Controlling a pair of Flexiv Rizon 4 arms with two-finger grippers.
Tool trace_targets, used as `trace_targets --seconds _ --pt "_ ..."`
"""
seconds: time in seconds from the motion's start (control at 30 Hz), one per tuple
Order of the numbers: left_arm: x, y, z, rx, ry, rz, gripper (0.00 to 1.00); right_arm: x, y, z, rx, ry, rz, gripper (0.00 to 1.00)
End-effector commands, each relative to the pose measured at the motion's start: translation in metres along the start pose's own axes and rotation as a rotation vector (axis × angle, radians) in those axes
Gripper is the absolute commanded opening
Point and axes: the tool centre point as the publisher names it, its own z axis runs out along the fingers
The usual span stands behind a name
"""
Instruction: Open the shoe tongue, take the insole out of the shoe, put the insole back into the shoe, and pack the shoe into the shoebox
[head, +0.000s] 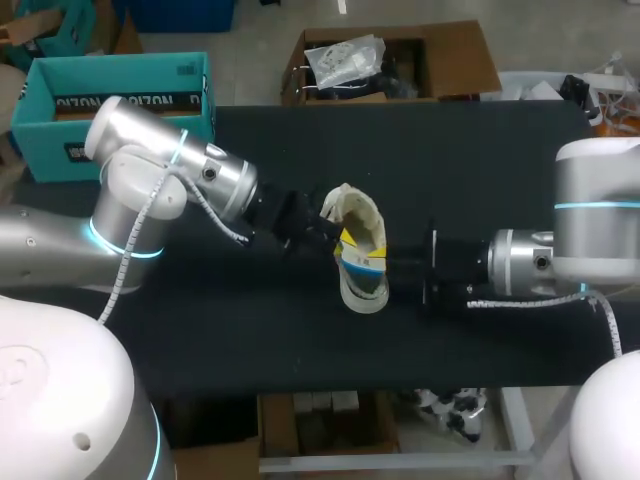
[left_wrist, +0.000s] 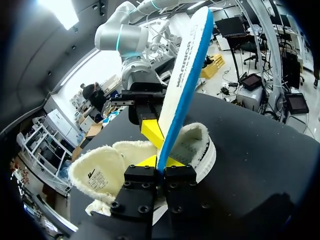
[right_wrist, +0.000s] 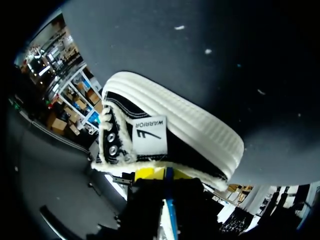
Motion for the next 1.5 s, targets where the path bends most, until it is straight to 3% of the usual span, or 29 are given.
trace_targets --seconds 0.03,0.7,0.9,1.13,1.17,1.2,1.3,1.4,1.43,1.47,1.5 --pt "0.002 -0.001 0.005 0.008 -0.003 -0.003 0.0 0.0 0.005 0.004 0.021 0.006 0.011 0.0" --pt "0.001 0.0 0.004 0.001 -0.016 0.018 0.0 0.0 0.005 0.004 0.021 0.006 0.011 0.0" --pt "-0.002 -0.002 -0.001 -0.009 -0.036 0.083 0.0 0.004 0.001 0.005 -0.047 0.01 -0.025 0.0" --pt "-0.001 0.001 0.0 0.008 -0.028 0.083 0.0 0.007 0.008 0.01 -0.075 0.005 -0.019 0.0" --pt "0.0 0.0 0.0 0.013 -0.022 0.084 0.18 0.006 0.008 0.01 -0.082 0.005 -0.019 0.0" --pt "0.002 -0.002 0.0 0.012 -0.02 0.087 0.45 0.006 0.01 0.01 -0.084 0.006 -0.017 0.0" --pt "0.004 -0.008 -0.003 0.018 -0.016 0.098 0.77 0.006 0.013 0.009 -0.093 0.014 -0.01 0.0" --pt "0.005 -0.014 -0.008 0.028 -0.024 0.112 0.73 0.006 0.017 0.01 -0.096 0.02 -0.003 0.0" --pt "0.005 -0.016 -0.009 0.026 -0.027 0.115 0.56 0.005 0.018 0.01 -0.096 0.021 -0.002 0.0" --pt "0.005 -0.017 -0.011 0.031 -0.031 0.115 0.51 0.005 0.019 0.01 -0.099 0.023 0.002 0.0" --pt "0.005 -0.019 -0.012 0.039 -0.027 0.122 0.51 0.005 0.02 0.01 -0.101 0.025 0.004 0.0"
